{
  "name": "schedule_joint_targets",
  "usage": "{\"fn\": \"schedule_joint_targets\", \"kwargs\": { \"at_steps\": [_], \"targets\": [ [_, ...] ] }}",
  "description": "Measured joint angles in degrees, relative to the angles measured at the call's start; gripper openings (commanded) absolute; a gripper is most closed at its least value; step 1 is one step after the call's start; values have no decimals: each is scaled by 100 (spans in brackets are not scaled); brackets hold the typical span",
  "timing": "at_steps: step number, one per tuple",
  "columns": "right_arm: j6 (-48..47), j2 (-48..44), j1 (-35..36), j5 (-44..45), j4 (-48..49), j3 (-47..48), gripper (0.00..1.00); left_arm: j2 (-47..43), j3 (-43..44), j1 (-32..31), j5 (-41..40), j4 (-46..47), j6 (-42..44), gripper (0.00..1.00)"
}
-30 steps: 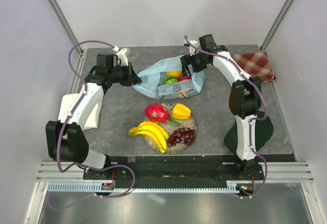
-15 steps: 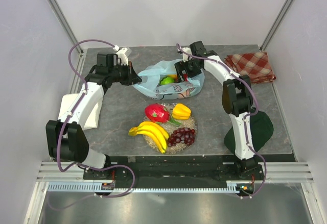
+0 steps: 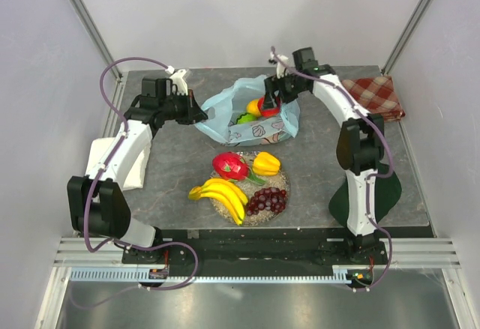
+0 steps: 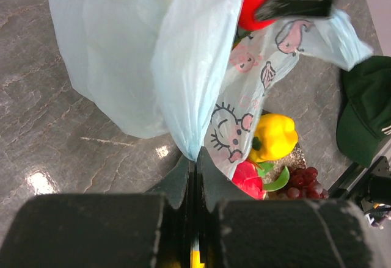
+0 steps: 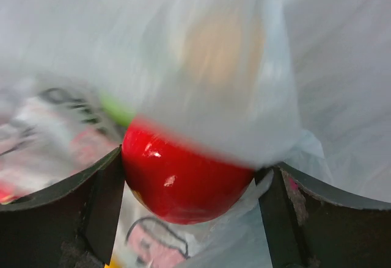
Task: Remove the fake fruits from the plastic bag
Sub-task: Take out the fake fruit from the plastic bag.
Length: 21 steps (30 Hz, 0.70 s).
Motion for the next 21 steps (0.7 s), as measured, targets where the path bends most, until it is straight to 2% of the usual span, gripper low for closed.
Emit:
{"fn": "schedule_joint_targets", "kwargs": {
  "at_steps": [7,13,16,18,21],
  "targets": [
    [632,-778,-636,-1867,127,-15,65,50,57,2,-20,0,-4,2],
    [2006,-857,-935,-3139,979,-767,69,79,157,0,-131,9,-2,2],
    [3869,-866,-966,-3794,2614,-1423,70,122,190,9,-153,20,-2,2],
    [5219,-870,-979,-4037,4249,-1919,68,140,195,13,-153,22,-2,2],
    [6437,-778,-979,-4260,5574,-2079,65,151,199,13,-155,24,0,2]
  ]
}}
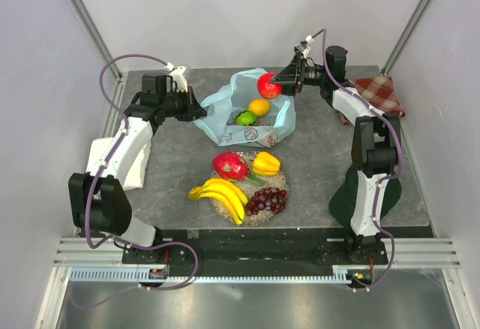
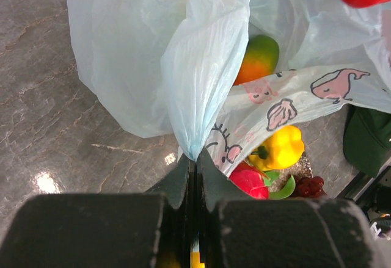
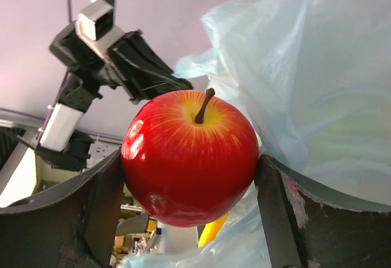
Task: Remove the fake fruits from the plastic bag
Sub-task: Take out the fake fruit from the plastic bag, then place the fake fruit in the plastic bag.
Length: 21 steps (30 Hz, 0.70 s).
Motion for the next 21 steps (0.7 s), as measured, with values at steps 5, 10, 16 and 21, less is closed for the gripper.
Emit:
{"fn": "schedule_joint_targets", "kwargs": {
  "at_steps": [5,10,16,21],
  "targets": [
    [809,37,-7,-181,1099,214,63,0,4,20,-42,-4,37,2],
    [831,37,-63,-223,1357,514,60,0,9,26,-162,-9,190,2],
    [-286,37,-492,70,177,857,61,0,105,210,-634,-33,334,2],
    [-1397,50,-944,363,-1222,861,61,0,238,573,-713,0,337,2]
  ]
}}
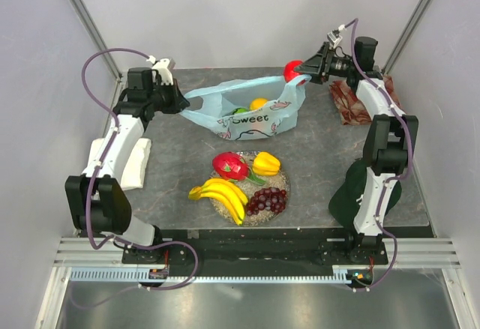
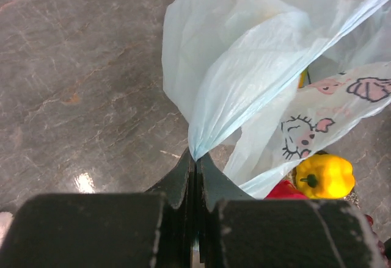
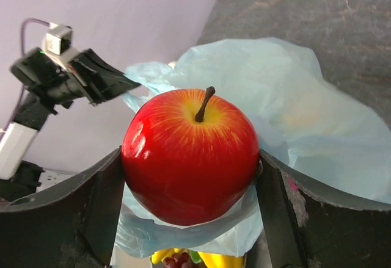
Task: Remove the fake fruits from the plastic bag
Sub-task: Place the fake fruit in the plastic bag.
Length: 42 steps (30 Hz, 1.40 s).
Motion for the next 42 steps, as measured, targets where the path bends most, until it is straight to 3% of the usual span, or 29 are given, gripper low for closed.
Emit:
{"fn": "schedule_joint_targets", "kwargs": {
  "at_steps": [6,10,14,19,23,26,28,35,40,42],
  "targets": [
    [-1078,-13,278,199,-863,7,62,0,28,26,240,-26,28,2],
    [-2415,-101,717,577,-1740,46,62,2,28,35,461,-26,26,2],
    [-4439,-361,1408,1554,-2850,-48,62,107,138,-24,767,2,-57,2],
    [-5755,-1012,2234,2787,-2909,-1198,61,439,402,-251,925,109,-278,2],
    [-6043,-774,2304,3624,-2806,-1270,61,614,509,-400,938,177,-409,2],
    [-6096,-450,2214,4096,-2745,-1147,76,695,540,-437,951,199,-479,2],
    [-6089,-186,2175,4358,-2717,-975,98,723,542,-435,968,203,-505,2],
    [-6081,133,2098,4555,-3080,-350,98,752,544,-437,1027,245,-538,2],
    [-6019,-282,1856,4280,-3150,-22,97,752,544,-437,1025,273,-538,2],
    [-6006,-568,1757,4015,-3161,-13,87,752,544,-437,1025,280,-538,2]
  ]
}}
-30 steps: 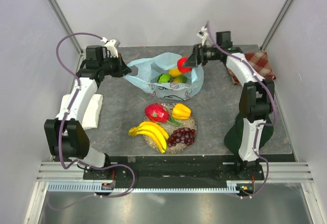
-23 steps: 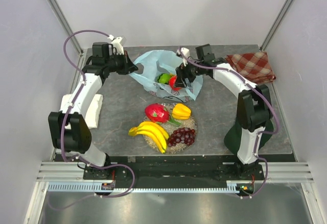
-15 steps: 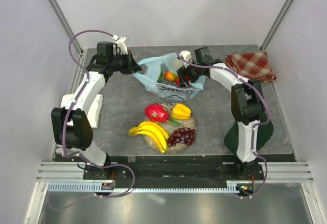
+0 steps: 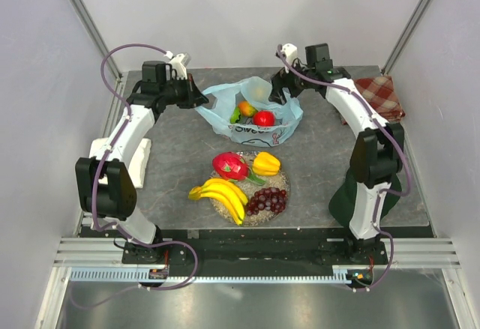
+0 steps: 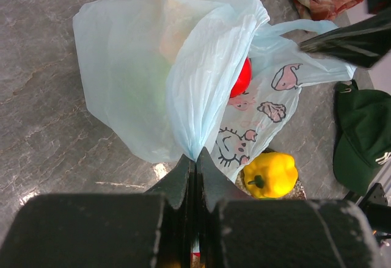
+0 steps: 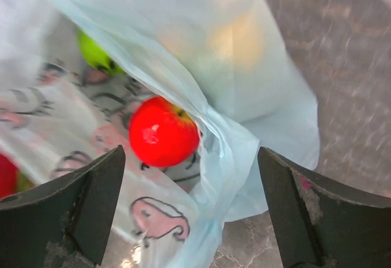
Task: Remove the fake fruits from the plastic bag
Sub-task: Place the fake fruit in the plastic bag, then take out the fake fruit from the plastic bag.
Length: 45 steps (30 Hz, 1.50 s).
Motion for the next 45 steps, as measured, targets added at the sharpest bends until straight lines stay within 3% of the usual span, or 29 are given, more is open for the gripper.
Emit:
{"fn": "schedule_joint_targets", "kwargs": {
  "at_steps": [7,14,18,26,37,40,42,45],
  "targets": [
    [275,-138,291,-868,11,527,79,0,0,-4,0,2,-2,2],
    [466,385,535,-1106,-55,839,68,11,0,-26,0,11,-11,2],
    [601,614,540,-1169,-68,870,67,66,0,-26,0,22,-31,2],
    [1305,970,584,-343,-92,815,77,105,0,-26,2,28,-61,2],
    [2194,973,507,380,-46,63,81,199,4,-31,0,20,-59,2],
    [2291,951,511,420,-59,-39,88,208,7,-42,0,20,-59,2],
    [2339,870,527,507,-57,-87,98,214,4,-52,0,15,-59,2],
    [2382,691,562,588,-57,-188,98,214,4,-52,0,2,-59,2]
  ]
}}
